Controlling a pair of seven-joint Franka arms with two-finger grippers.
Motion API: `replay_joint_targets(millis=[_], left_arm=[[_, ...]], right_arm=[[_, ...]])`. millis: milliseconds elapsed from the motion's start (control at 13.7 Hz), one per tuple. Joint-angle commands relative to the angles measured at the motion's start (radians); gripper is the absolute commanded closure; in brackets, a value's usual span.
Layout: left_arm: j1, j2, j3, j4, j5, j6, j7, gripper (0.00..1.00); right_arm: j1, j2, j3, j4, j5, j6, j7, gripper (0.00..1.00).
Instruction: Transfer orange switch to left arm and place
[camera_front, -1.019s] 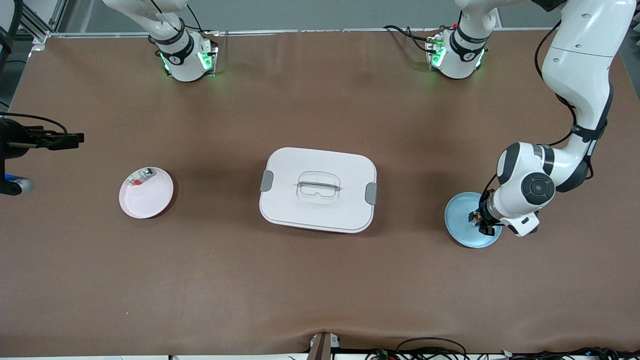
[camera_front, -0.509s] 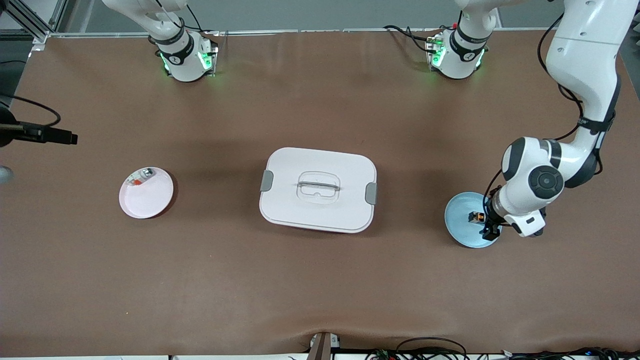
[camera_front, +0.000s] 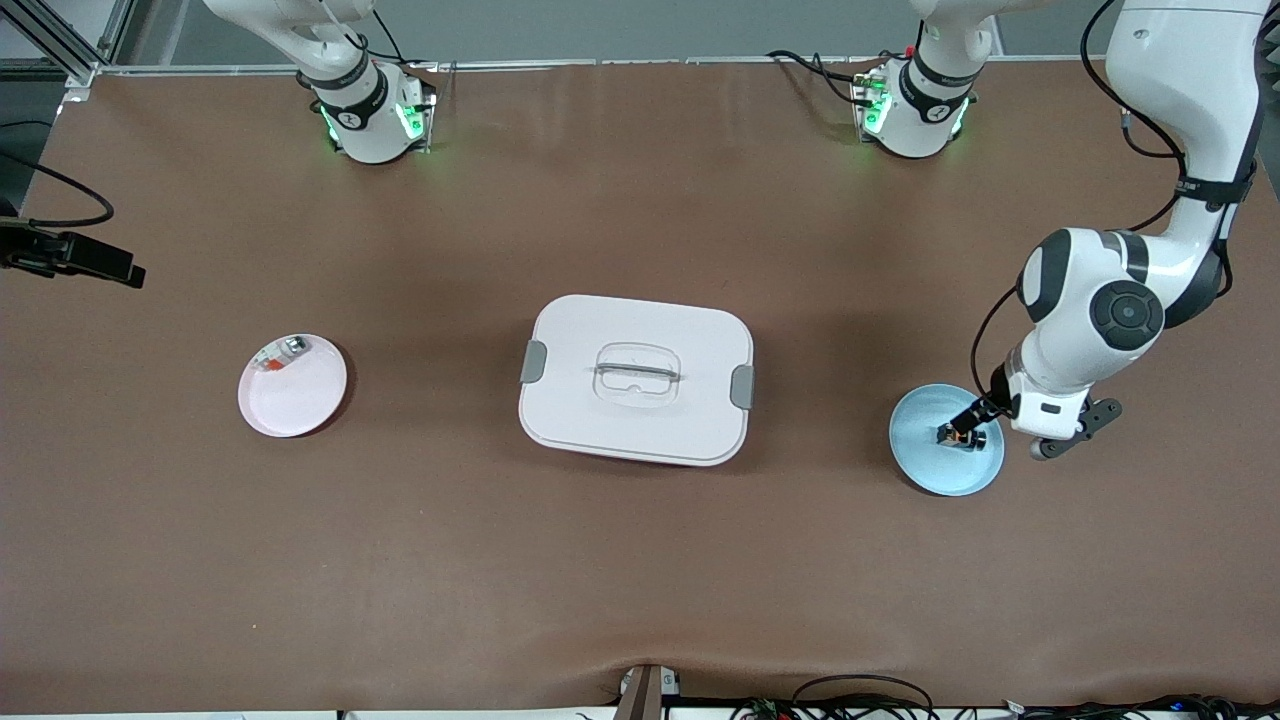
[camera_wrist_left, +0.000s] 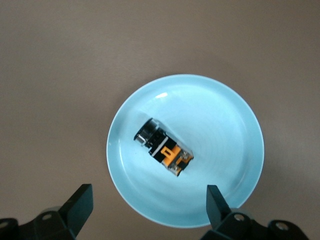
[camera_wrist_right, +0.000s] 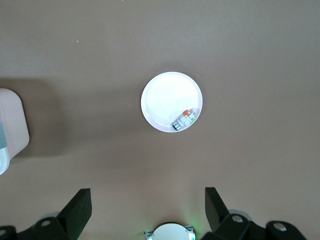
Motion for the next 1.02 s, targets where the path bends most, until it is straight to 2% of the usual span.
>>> replay_joint_targets(millis=[0,146,218,509,946], left_arm=[[0.009,-0.048,0.003,-0.044,-0.031,0.009,0.246,0.00],[0.028,-0.067,0.001,-0.051,-0.035,0.007,0.496,0.00],[0.028,-0.077,0.001,-0.054,-0.044,0.004,0.558,0.00],[0.043,-0.120,0.001,-0.048,-0.072,-0.031,0.548,0.00],[0.051,-0.263,-0.008,-0.006,-0.078,-0.095,0.522,0.00]], right_arm=[[-0.001,-0.153,0.001,-0.214,0.006,0.111,0.007,0.00],[-0.003,-0.192,0.000,-0.270,0.006,0.156,0.007,0.00],[-0.003,-0.190,0.000,-0.268,0.006,0.158,0.007,0.00],[0.003,-0.184,0.003,-0.262,-0.011,0.164,0.002,0.00],[0.003,-0.215,0.003,-0.283,-0.012,0.185,0.016,0.00]])
